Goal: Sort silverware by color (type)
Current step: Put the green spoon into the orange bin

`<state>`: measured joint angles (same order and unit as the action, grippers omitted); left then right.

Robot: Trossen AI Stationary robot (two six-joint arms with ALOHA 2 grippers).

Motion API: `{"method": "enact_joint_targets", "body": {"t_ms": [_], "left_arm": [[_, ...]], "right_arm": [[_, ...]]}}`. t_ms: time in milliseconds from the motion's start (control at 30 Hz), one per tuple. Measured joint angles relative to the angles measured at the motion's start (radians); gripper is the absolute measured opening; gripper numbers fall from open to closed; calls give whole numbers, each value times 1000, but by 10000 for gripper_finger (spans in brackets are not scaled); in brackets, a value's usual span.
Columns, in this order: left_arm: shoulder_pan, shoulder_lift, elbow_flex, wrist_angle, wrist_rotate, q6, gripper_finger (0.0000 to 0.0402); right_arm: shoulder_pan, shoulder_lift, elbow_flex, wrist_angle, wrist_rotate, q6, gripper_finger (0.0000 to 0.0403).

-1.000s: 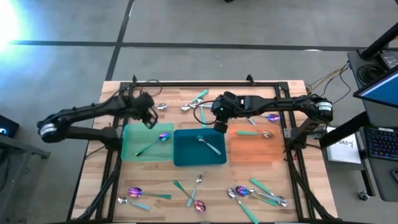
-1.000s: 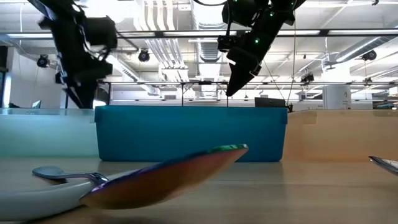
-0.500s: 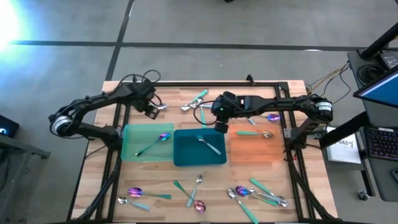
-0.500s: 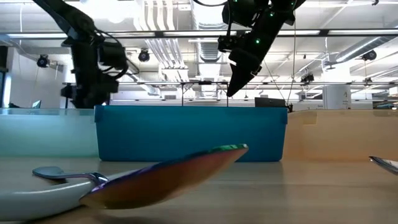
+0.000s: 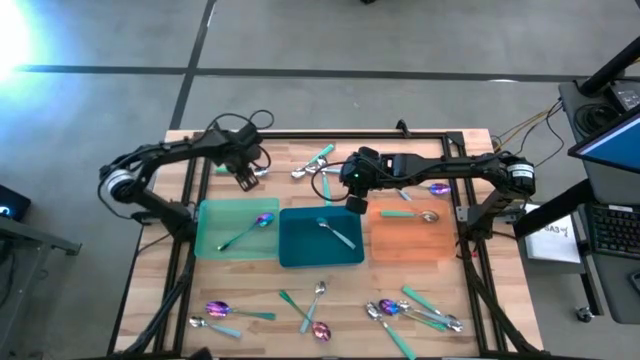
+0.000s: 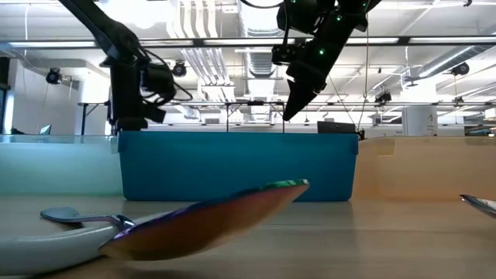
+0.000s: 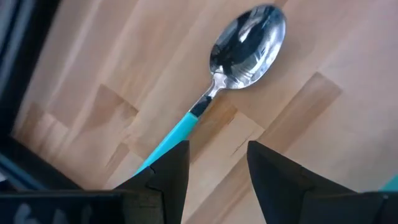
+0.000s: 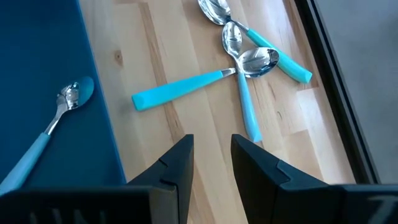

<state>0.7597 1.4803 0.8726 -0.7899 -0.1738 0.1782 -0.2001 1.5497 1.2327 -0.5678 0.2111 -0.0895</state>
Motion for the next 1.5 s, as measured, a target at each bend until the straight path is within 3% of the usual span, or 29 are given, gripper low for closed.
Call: {"method": "enact_joint_targets", "body": {"t_ms": [300,800,1133,1367,1500], "left_arm": [[23,77,0,92,-2,65,146],[93,183,28,106,-12,145,136],[95,259,88,53,-3,187,96],[96,301,104,25,61,183,17],[96,300,98,30,71,170,19]], "right_arm": [[0,0,-4,0,0,9,98],[-1,16,-7,3,0,10,98],[-1,16,-8,-3,0,11,98],[-1,16,-9,-3,0,11,98],[-1,16,-10,-5,0,10,98]]}}
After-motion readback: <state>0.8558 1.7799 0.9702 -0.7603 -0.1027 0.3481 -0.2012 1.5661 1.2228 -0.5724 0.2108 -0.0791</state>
